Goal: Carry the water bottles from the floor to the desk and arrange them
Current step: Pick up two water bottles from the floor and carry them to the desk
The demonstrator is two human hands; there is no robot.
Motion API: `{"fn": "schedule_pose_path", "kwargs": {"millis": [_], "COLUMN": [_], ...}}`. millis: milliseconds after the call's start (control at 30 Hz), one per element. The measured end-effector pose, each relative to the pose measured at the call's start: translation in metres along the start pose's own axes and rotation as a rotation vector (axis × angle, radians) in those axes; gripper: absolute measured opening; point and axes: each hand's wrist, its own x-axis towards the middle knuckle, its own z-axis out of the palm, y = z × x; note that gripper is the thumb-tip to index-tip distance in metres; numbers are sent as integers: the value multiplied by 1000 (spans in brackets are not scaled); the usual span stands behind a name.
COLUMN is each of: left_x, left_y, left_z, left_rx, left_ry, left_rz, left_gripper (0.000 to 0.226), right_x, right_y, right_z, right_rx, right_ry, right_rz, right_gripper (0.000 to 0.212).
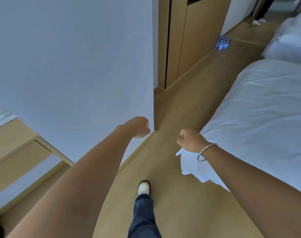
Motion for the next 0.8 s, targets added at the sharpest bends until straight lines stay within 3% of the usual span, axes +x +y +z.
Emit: {"fn": "schedule_pose_path", "kwargs": {"millis": [200, 500, 700, 800], "left_x": [129, 292, 379, 422], "left_y": [-13, 0, 39, 59], "left_z": [-56, -123, -143, -148], "left_rx": [41, 105, 119, 139], "left_ry": [-24, -119, -184, -208], "left_rz": [111, 261, 351, 401], "left_gripper": [36, 27, 9, 7], "right_x": [111, 231, 299, 335], "right_y": [-18, -31, 3, 24], "right_z": [-39, -99, -133, -150], "right_rx": [18, 61, 117, 143], "right_ry": [44, 70, 137, 122], "right_rz": [85, 212, 269, 283], "right_gripper": [38, 41, 15, 15]}}
